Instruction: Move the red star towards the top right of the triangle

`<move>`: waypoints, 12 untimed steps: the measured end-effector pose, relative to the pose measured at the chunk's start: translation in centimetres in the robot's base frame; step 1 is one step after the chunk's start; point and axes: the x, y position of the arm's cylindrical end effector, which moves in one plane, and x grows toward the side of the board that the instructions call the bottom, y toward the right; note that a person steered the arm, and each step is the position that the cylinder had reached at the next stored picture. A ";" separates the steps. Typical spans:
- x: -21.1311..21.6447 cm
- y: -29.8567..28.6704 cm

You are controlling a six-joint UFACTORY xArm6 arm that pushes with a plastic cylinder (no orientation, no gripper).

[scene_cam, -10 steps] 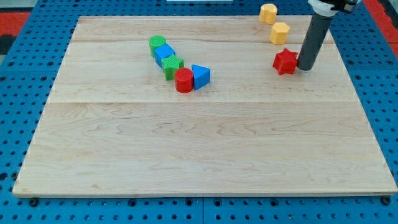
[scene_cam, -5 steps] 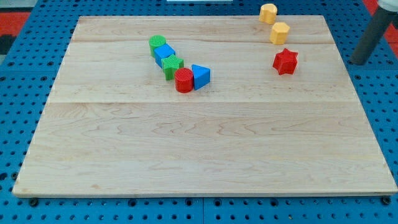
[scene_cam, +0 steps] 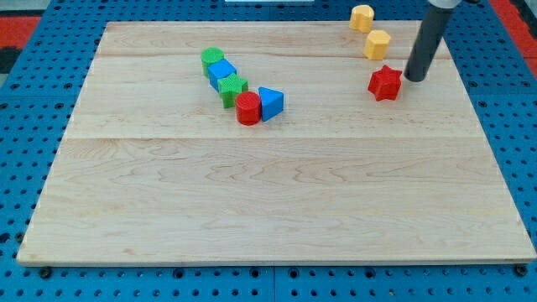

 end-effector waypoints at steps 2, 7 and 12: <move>2.9 -0.3; 0.7 -2.6; -0.4 -3.9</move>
